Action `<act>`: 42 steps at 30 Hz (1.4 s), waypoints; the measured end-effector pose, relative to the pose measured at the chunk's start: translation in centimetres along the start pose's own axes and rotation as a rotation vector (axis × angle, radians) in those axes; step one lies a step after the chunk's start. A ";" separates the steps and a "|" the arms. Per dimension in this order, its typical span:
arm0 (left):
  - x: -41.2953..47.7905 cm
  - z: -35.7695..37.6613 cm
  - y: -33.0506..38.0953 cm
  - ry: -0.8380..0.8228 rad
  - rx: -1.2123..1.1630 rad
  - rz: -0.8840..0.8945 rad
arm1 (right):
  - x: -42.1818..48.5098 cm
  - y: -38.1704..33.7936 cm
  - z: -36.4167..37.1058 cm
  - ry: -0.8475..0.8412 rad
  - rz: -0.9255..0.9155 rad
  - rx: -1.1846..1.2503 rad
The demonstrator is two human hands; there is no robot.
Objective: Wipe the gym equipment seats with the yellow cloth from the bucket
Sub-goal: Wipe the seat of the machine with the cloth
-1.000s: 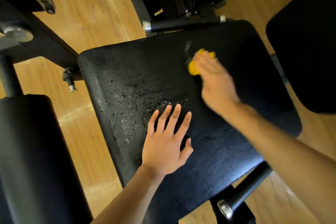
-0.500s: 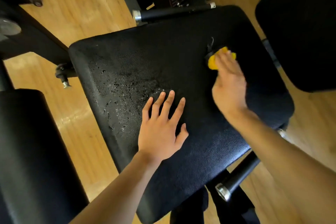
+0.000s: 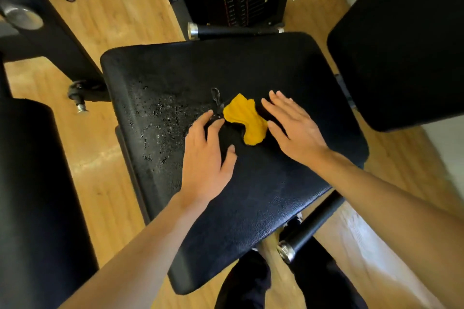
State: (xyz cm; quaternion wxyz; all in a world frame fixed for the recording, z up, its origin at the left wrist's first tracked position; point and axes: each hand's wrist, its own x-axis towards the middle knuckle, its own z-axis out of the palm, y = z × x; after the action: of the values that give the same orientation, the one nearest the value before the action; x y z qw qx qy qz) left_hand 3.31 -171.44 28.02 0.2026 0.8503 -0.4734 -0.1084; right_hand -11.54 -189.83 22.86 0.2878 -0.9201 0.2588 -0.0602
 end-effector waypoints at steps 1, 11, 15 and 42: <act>0.5 0.0 0.7 0.023 0.007 -0.006 | -0.1 0.8 0.3 0.020 0.012 -0.034; 5.3 5.9 5.4 -0.171 0.395 -0.061 | -0.4 2.1 2.4 0.147 -0.039 -0.090; -0.7 5.0 6.4 -0.211 0.348 -0.114 | -0.5 2.1 2.4 0.133 -0.041 -0.087; -3.2 1.3 3.7 -0.247 0.423 -0.124 | -0.3 2.0 2.0 0.094 -0.017 -0.082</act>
State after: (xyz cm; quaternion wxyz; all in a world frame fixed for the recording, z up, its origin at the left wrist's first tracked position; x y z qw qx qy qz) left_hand -1.74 -170.76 28.46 -0.0464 0.8816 -0.4535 -0.1224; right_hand -12.16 -190.11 20.05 0.2366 -0.9294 0.2667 -0.0951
